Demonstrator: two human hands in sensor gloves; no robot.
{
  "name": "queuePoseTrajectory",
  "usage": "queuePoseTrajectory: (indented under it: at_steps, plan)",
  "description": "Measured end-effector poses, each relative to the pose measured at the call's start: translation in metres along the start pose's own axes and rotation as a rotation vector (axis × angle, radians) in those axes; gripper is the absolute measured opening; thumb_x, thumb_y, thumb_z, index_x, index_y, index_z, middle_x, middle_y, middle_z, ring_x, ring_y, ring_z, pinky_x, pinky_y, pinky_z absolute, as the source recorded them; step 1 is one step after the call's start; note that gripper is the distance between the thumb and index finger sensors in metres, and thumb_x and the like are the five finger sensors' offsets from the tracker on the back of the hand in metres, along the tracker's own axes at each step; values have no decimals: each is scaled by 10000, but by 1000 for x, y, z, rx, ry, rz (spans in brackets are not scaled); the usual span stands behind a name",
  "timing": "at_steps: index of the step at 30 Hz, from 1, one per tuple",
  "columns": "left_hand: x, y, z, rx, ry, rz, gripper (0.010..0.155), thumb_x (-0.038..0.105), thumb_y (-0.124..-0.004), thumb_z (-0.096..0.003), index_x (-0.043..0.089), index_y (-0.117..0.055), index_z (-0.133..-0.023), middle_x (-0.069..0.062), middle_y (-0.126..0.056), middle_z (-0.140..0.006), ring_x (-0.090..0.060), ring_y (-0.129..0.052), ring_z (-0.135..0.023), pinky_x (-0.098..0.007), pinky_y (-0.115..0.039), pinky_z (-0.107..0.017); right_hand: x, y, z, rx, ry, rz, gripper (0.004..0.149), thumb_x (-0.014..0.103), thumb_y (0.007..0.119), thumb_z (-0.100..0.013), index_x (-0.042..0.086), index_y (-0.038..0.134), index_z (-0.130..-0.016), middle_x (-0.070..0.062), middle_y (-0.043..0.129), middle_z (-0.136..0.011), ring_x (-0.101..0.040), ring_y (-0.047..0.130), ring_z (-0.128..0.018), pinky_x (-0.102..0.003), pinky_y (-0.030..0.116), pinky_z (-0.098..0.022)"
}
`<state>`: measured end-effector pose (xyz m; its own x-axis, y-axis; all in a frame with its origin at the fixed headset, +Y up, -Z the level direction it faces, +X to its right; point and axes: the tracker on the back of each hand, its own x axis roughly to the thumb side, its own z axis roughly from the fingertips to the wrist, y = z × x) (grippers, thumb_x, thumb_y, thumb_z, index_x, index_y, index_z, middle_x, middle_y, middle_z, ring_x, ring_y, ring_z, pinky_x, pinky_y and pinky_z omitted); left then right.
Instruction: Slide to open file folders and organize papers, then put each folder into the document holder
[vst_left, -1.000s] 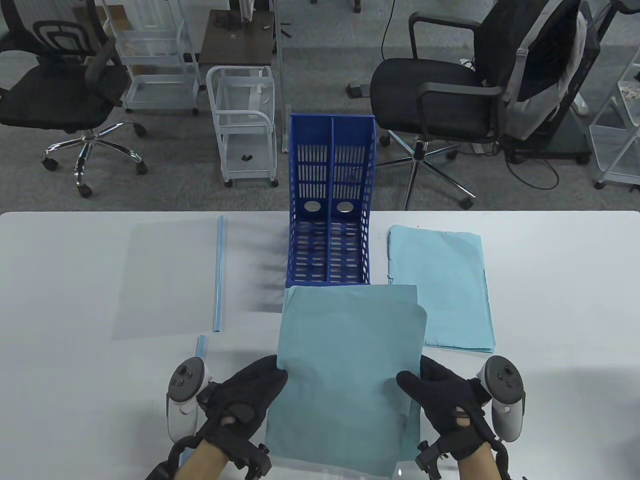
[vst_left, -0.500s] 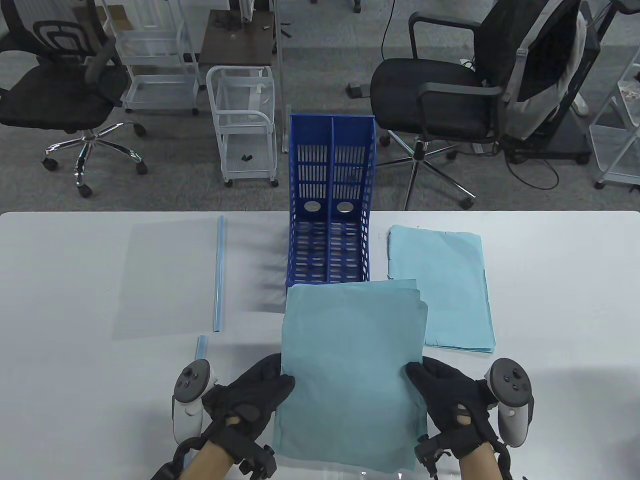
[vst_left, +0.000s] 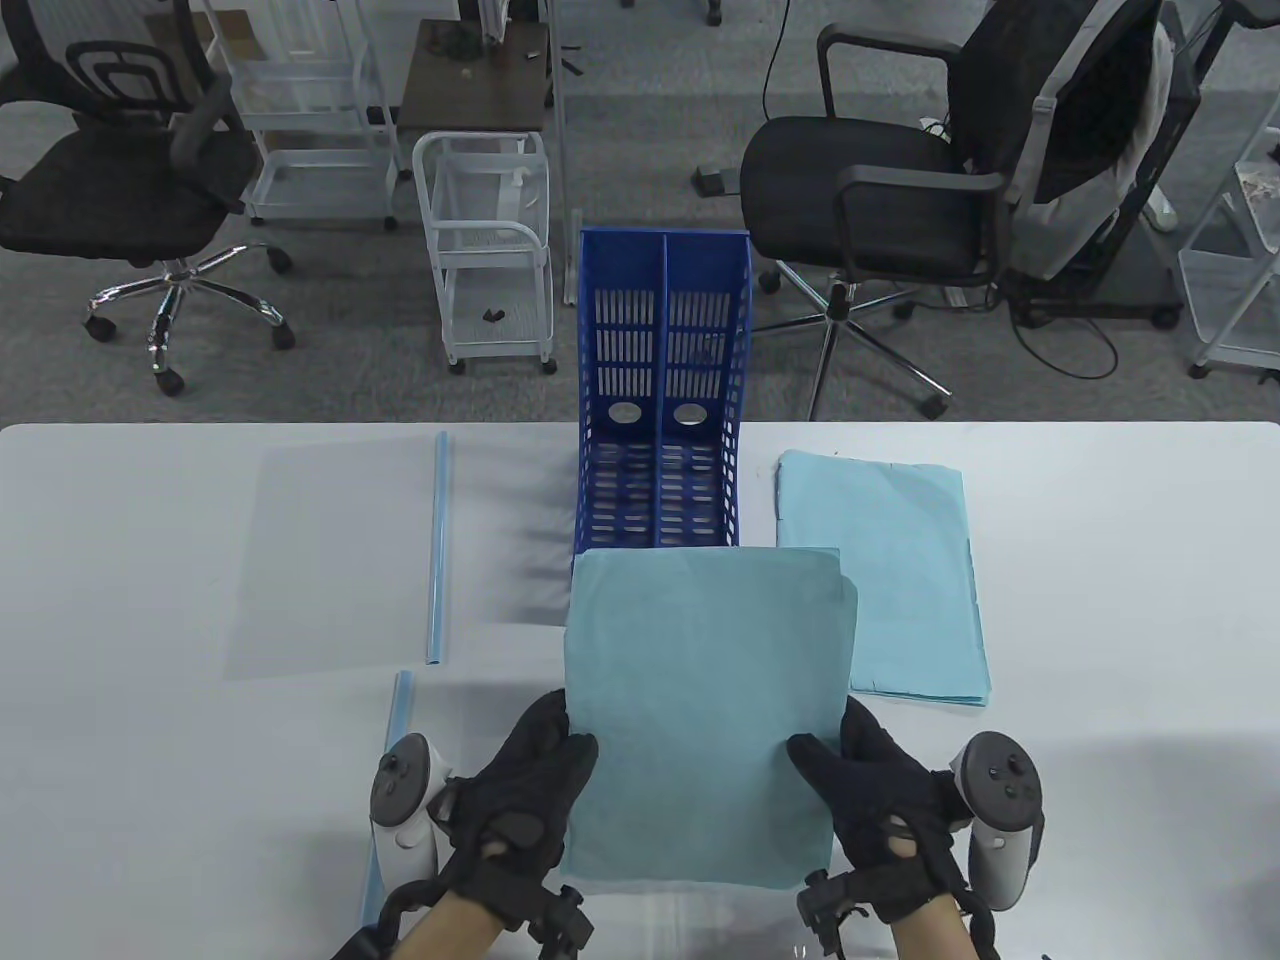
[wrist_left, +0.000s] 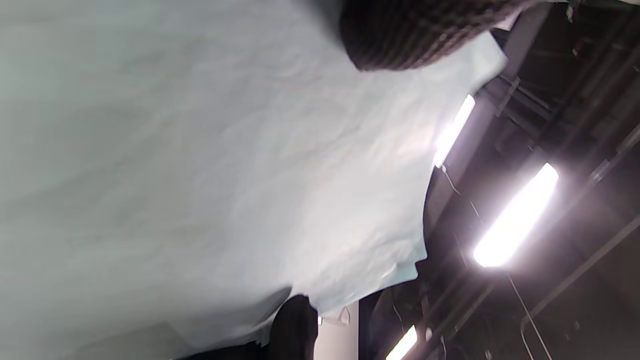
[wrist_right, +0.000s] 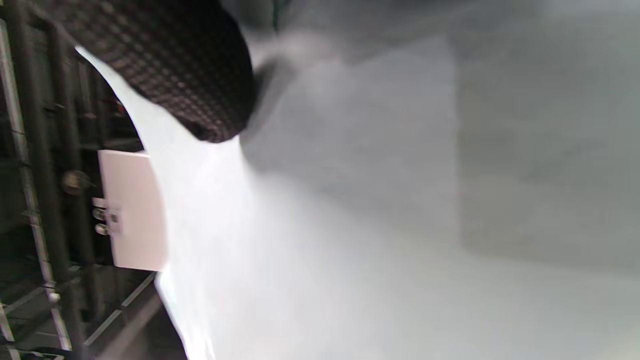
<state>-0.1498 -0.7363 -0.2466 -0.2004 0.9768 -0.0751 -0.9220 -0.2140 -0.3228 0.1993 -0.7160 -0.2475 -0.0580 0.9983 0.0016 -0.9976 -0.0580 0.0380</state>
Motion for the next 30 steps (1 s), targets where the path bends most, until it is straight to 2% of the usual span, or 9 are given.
queuePoseTrajectory:
  at_steps: [2,5,9,11,12,17,23,26,30]
  plan:
    - [2,-2,0,-29,-20,-32,632,314,-843,-478,327,-613,-1068,1,-780,-1052,-285,-918,-892,-540,-733,-724,4,2,2,-25,-89,-35,462,340,887,-401,263,810,-850,44,1014,-730,-175,1089,-542,-436,939,-472]
    - [7,-1,-1,-4,-82,-56,509,268,-850,-471,311,-785,-973,4,-929,-912,-266,-1008,-773,-521,-787,-679,11,3,5,-28,-252,-51,434,343,884,-396,326,829,-826,89,1016,-740,-164,1075,-580,-432,913,-519]
    - [19,-2,3,45,-226,-131,467,264,-851,-475,344,-832,-935,25,-957,-883,-254,-1025,-749,-516,-812,-657,15,4,6,11,-286,-53,490,419,895,-392,349,793,-867,90,973,-823,-243,1003,-715,-507,825,-587]
    - [18,-2,3,43,-288,-176,470,276,-838,-479,371,-820,-939,44,-936,-914,-243,-999,-801,-526,-783,-686,16,3,6,28,-258,-5,577,452,900,-386,341,728,-925,44,871,-941,-300,930,-801,-555,781,-610]
    - [14,-3,2,35,-286,-167,470,280,-830,-483,377,-815,-943,41,-910,-945,-254,-968,-843,-545,-749,-710,15,1,6,2,-224,29,569,437,897,-391,318,734,-923,34,873,-937,-302,936,-791,-553,792,-596]
    - [5,-9,-2,5,-176,-66,481,253,-807,-493,385,-802,-956,23,-837,-1017,-282,-886,-935,-600,-683,-742,17,-3,8,-53,-203,39,437,341,875,-409,292,826,-840,29,977,-798,-219,1042,-627,-462,891,-510]
    - [7,-18,-10,-78,-173,-71,474,261,-805,-494,368,-804,-957,34,-886,-973,-274,-928,-894,-597,-687,-741,22,-14,9,-78,-241,1,413,326,872,-408,303,845,-820,38,988,-780,-213,1038,-626,-456,882,-526]
    - [-2,-24,-17,-57,-85,-98,470,273,-809,-494,353,-808,-957,25,-897,-962,-276,-944,-877,-591,-725,-716,16,-26,6,-110,-157,14,404,337,872,-409,290,861,-810,25,998,-768,-231,1035,-625,-476,865,-530]
    - [-17,-34,-24,-64,63,-10,478,261,-803,-500,321,-795,-974,-11,-899,-957,-301,-968,-850,-598,-795,-655,7,-39,4,-140,-8,29,408,340,871,-423,252,858,-821,-11,1005,-734,-237,1042,-566,-466,875,-488]
